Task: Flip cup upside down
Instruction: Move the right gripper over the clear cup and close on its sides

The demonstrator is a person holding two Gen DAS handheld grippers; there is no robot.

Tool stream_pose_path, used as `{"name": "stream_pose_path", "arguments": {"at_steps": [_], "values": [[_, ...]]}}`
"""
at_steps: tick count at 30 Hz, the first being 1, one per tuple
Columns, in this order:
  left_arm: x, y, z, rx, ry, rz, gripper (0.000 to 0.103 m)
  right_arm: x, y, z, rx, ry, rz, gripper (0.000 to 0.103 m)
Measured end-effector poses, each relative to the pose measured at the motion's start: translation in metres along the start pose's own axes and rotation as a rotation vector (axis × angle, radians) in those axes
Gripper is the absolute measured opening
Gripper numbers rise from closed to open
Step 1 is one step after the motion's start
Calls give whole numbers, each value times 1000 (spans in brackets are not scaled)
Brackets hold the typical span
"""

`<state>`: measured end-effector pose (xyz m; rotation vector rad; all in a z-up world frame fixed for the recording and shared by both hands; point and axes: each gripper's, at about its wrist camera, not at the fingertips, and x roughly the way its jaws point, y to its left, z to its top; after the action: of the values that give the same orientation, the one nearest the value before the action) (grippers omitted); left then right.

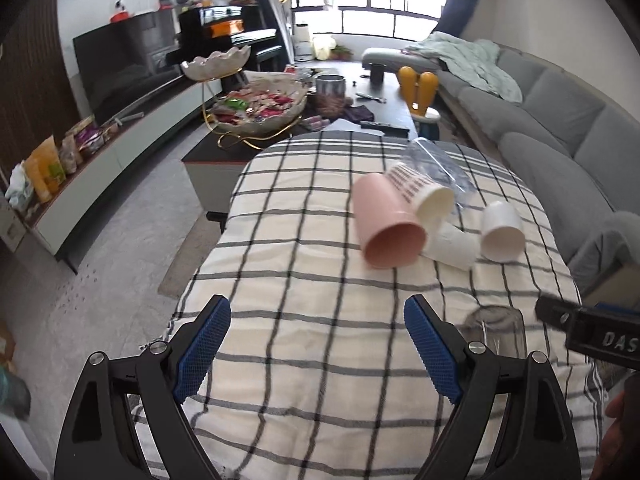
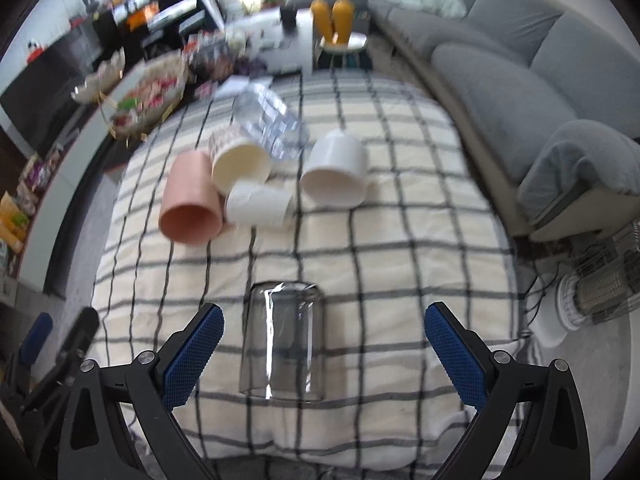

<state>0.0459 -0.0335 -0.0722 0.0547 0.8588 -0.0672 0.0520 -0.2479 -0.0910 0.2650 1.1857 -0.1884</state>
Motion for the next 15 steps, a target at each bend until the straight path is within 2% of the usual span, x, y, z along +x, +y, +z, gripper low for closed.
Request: {"name": "stream_pose_path", "arguments": {"at_steps": [10,15], "values": [[14,10,30,-27,-22,-7,96,71,24,34,-34,428,-8,101],[29,18,44,-54,-13,-18,96,104,28,35,-14,600,-37,100]]}}
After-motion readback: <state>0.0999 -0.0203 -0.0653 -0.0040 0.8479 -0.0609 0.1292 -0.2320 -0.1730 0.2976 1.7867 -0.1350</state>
